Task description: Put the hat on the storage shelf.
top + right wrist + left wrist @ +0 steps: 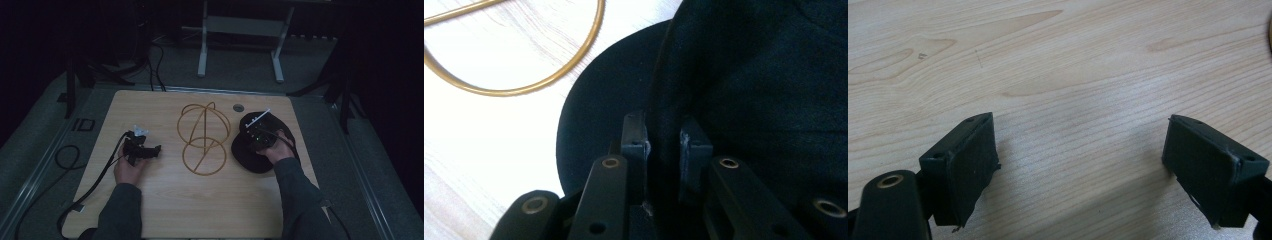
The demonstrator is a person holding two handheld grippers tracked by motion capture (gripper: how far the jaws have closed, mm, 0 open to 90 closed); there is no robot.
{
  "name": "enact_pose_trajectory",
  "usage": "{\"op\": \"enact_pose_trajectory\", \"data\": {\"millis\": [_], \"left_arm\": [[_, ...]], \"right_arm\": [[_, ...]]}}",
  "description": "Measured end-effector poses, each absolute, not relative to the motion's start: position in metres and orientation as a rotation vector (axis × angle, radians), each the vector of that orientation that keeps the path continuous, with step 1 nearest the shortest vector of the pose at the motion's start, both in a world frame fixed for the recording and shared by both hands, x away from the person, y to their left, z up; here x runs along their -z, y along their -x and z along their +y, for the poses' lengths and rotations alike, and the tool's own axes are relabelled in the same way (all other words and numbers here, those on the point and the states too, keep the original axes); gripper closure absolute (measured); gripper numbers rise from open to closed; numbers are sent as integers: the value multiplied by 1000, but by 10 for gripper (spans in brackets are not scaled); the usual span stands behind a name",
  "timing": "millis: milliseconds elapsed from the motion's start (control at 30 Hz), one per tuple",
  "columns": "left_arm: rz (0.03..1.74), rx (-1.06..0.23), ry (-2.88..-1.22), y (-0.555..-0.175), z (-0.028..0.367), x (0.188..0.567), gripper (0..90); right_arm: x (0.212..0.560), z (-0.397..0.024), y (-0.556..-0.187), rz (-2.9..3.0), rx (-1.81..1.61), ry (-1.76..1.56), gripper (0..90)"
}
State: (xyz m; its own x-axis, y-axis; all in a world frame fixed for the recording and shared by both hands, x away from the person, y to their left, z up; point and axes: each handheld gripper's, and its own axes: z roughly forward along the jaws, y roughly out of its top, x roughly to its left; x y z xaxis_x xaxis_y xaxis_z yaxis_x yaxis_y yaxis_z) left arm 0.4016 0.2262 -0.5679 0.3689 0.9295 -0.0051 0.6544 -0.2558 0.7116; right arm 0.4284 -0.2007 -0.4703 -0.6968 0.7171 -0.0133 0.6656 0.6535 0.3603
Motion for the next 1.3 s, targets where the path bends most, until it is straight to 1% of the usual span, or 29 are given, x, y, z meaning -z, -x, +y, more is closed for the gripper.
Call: {"op": "enact_pose_trajectory", "data": {"millis": [333, 1300], "left_arm": [[1364, -564, -2004, -402, 226, 568, 138], [1364, -565, -2003, -402, 226, 568, 138]], "right_arm": [[460, -192, -426, 2744, -459, -1074, 782], [424, -199, -420, 2753, -508, -979, 779]]}}
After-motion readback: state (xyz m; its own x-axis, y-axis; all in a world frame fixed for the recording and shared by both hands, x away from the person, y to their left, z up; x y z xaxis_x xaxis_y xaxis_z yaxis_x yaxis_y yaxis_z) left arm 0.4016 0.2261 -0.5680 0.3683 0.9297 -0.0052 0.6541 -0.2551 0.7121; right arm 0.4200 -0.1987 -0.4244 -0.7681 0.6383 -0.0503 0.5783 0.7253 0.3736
